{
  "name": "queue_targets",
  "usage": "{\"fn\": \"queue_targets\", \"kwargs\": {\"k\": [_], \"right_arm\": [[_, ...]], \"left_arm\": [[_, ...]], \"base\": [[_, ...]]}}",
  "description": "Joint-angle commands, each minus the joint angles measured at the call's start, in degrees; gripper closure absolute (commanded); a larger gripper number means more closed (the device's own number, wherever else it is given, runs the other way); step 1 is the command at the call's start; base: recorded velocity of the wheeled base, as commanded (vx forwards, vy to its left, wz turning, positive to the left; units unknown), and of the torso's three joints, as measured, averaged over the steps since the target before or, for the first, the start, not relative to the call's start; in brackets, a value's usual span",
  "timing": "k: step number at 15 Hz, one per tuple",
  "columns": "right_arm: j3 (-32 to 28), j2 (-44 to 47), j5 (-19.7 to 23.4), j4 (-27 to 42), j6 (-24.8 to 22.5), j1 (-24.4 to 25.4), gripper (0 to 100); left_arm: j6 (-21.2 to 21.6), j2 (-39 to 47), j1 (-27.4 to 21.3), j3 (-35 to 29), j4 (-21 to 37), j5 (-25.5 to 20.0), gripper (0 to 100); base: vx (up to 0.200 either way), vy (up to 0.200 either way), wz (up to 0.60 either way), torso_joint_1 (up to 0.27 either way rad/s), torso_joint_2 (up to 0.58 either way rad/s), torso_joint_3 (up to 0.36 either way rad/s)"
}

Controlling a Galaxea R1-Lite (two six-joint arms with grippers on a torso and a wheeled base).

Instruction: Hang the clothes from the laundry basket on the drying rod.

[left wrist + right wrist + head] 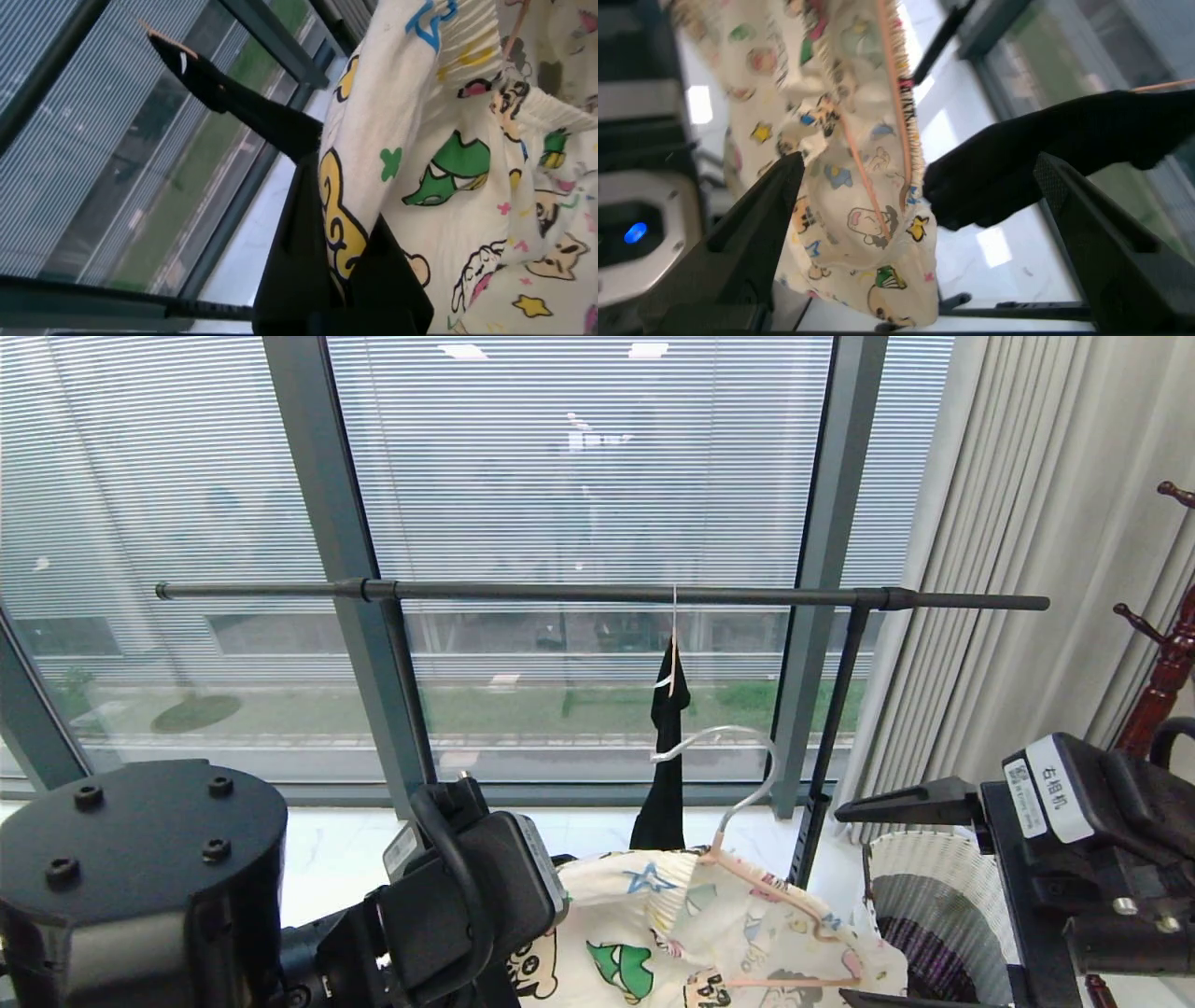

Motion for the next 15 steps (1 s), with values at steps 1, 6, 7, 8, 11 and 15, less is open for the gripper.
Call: {"fn": "queue_targets", "kwargs": {"k": [1, 6, 7, 8, 11, 15], "right_arm": [[-0.37, 1.34, 2.01, 3.46, -1.52, -0.02, 0], [0.16, 5.83, 4.03, 4.25, -5.83, -0.55, 0], [0.16, 6.53, 4.56, 3.64, -6.53, -0.72, 0], [0.16, 6.88, 4.65, 3.46, -6.62, -0.72, 0], [0.16, 6.79, 4.65, 3.46, -6.62, -0.72, 100], [0.25, 6.88, 4.38, 3.37, -6.71, -1.95, 100]], "left_arm": [[0.12, -0.32, -2.25, -0.87, 0.01, -0.14, 100], [0.21, -0.67, -6.73, -2.89, 0.01, -0.14, 100], [0.21, -0.67, -6.73, -2.89, 0.01, -0.14, 100], [0.21, -0.67, -6.82, -2.89, 0.01, -0.14, 100], [0.12, -0.67, -6.82, -2.98, 0.01, -0.14, 100], [0.12, -0.67, -8.05, -2.98, 0.01, -0.14, 100]], "base": [[0.000, 0.000, 0.00, 0.000, 0.00, 0.000], [0.000, 0.000, 0.00, 0.000, 0.00, 0.000], [0.000, 0.000, 0.00, 0.000, 0.00, 0.000], [0.000, 0.000, 0.00, 0.000, 0.00, 0.000], [0.000, 0.000, 0.00, 0.000, 0.00, 0.000], [0.000, 0.000, 0.00, 0.000, 0.00, 0.000]]}}
